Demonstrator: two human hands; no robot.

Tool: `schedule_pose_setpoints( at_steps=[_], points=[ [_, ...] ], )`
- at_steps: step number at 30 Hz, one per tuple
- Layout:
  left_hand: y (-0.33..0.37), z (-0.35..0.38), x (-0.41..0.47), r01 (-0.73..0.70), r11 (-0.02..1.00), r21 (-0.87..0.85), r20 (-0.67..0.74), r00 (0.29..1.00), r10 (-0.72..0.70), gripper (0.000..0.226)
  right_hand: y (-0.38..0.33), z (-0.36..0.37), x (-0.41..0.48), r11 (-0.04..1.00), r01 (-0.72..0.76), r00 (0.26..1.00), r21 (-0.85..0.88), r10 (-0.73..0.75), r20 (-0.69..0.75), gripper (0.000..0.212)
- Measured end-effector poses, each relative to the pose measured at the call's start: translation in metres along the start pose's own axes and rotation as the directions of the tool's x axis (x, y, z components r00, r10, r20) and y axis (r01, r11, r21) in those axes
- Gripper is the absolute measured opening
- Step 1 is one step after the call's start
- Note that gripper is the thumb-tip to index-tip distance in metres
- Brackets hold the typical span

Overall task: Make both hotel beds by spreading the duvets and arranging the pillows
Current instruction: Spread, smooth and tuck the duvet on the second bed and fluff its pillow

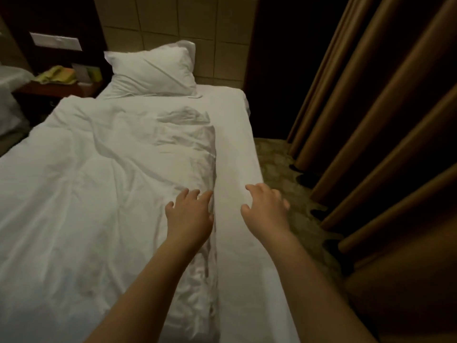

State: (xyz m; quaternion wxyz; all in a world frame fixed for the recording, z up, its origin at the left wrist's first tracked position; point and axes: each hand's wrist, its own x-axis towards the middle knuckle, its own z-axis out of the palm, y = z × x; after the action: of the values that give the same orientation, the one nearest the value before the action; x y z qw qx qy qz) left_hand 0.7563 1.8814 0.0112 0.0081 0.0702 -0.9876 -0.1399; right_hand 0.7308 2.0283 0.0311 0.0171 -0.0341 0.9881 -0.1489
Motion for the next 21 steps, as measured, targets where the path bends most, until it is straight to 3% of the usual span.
schedule_pose_setpoints(
  at_steps=[6, 12, 17, 21],
  points=[
    [0.112, 0.028, 0.007, 0.121, 0.992, 0.038, -0.103, 0.988, -0.117, 0.054, 0.106, -0.022, 0.027, 0.989, 0.139, 0.990, 0.046, -0.139, -0.015, 0.052],
    [0.241, 0.064, 0.009, 0.286, 0.958, 0.019, -0.128, 0.951, -0.281, 0.056, 0.228, -0.050, 0.055, 0.974, 0.226, 0.964, 0.013, -0.225, 0.141, 0.049],
    [0.271, 0.056, 0.032, 0.388, 0.916, 0.105, -0.200, 0.910, -0.363, 0.056, 0.258, -0.058, 0.090, 0.945, 0.317, 0.925, 0.082, -0.328, 0.194, 0.048],
    [0.268, 0.060, 0.070, 0.378, 0.914, 0.144, -0.247, 0.909, -0.337, 0.058, 0.254, -0.041, 0.128, 0.906, 0.397, 0.882, 0.146, -0.420, 0.212, 0.049]
  ],
)
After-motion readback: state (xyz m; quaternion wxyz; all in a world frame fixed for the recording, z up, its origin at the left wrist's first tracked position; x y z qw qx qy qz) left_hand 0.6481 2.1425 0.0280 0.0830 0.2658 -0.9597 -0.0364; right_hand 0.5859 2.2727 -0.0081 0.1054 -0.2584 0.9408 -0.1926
